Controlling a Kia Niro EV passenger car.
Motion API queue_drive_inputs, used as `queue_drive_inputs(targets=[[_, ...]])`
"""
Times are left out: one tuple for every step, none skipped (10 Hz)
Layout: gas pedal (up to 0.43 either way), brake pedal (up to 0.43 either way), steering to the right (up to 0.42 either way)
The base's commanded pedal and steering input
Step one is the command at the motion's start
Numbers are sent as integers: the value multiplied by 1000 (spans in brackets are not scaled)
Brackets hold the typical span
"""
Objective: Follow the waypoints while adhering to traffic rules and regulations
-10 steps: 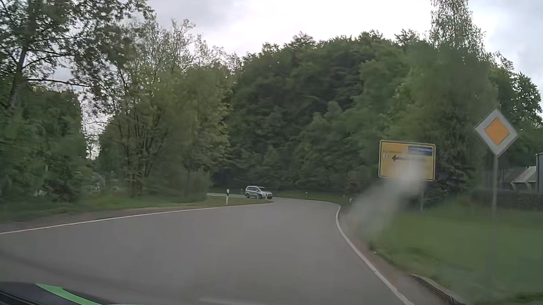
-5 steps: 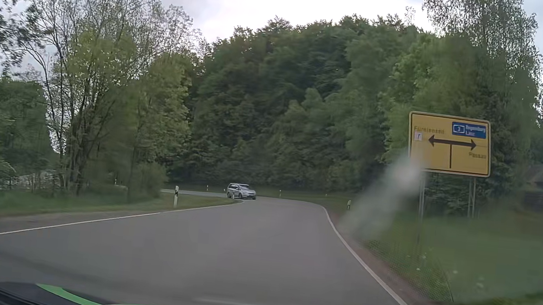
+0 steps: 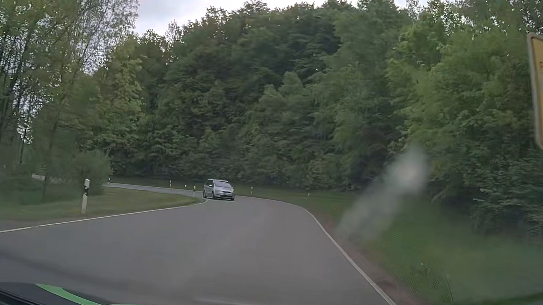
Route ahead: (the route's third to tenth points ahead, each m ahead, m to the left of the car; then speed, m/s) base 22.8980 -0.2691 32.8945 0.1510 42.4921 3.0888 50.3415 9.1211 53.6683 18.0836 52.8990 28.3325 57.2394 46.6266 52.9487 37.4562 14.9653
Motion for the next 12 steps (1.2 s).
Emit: queue_drive_inputs(targets=[[0,91,40],[0,122,37],[0,146,35],[0,165,30],[0,183,23],[0,189,18],[0,195,11],[0,195,3],[0,201,-6],[0,201,-16],[0,201,-23],[0,213,-24]])
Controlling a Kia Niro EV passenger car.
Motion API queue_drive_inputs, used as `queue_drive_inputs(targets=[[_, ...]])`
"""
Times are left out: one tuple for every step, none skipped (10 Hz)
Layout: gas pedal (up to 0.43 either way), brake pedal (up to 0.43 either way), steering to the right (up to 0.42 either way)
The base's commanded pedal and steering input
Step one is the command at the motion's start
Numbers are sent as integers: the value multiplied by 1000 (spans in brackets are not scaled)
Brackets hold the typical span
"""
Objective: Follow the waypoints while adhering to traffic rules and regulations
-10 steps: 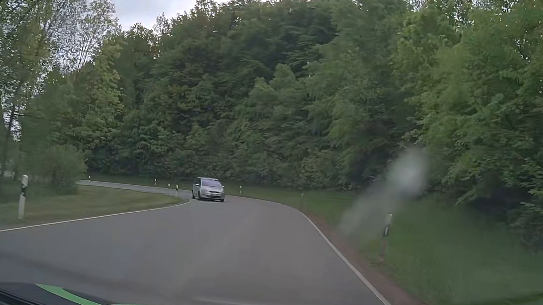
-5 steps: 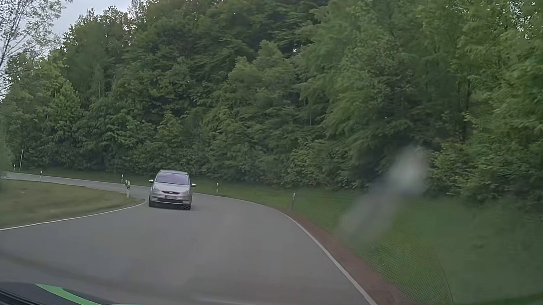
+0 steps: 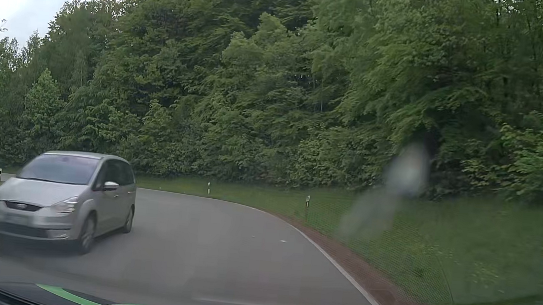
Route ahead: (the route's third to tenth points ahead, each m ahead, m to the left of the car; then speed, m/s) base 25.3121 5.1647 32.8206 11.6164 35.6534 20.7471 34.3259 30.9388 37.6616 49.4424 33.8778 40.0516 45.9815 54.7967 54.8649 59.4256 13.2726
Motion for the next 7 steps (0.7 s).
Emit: queue_drive_inputs(targets=[[0,213,-27],[0,220,-37],[0,226,-54],[0,226,-64],[0,226,-72],[0,226,-83],[0,226,-92]])
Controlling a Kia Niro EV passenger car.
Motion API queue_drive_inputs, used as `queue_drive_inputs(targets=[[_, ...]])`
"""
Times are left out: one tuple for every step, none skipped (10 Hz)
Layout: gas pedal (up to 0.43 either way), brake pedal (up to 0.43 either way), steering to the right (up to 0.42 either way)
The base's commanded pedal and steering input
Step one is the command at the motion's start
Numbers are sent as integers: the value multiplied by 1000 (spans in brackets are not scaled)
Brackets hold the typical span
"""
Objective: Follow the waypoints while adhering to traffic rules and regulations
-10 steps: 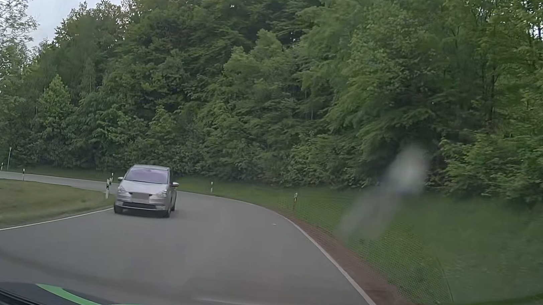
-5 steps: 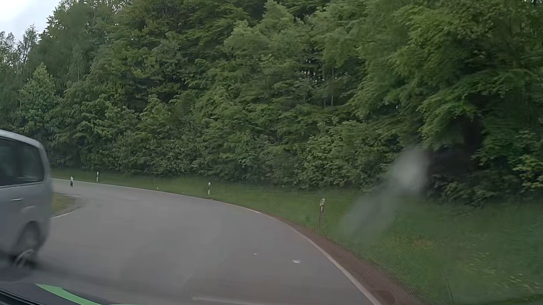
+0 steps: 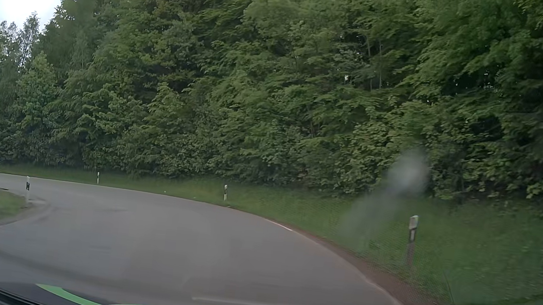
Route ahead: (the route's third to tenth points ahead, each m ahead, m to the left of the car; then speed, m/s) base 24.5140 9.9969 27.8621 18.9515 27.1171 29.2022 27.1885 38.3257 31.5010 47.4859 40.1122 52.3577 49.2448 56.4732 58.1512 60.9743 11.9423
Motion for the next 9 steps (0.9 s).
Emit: queue_drive_inputs(targets=[[0,226,-103],[0,226,-109],[0,213,-110],[0,207,-113],[0,195,-121],[0,183,-129],[0,177,-136],[0,159,-147],[0,152,-158]])
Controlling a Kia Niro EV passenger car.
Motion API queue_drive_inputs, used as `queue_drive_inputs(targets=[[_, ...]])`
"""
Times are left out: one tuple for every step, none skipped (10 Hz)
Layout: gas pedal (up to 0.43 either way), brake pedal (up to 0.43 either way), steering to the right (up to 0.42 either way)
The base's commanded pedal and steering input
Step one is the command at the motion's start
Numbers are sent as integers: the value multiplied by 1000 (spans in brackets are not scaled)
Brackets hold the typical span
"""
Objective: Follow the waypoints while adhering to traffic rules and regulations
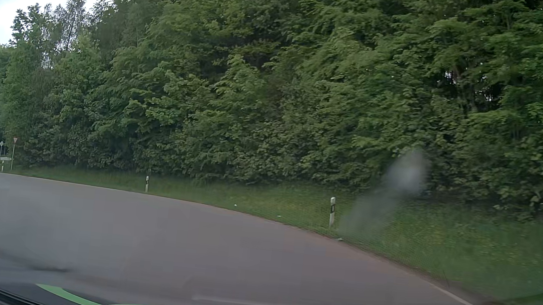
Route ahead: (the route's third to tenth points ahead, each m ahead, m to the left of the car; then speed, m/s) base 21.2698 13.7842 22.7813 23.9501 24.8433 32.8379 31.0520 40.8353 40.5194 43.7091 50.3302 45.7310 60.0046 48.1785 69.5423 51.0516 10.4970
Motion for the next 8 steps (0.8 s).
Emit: queue_drive_inputs(targets=[[0,140,-166],[0,134,-168],[0,116,-168],[0,104,-169],[0,85,-171],[0,73,-175],[0,49,-178],[0,43,-180]])
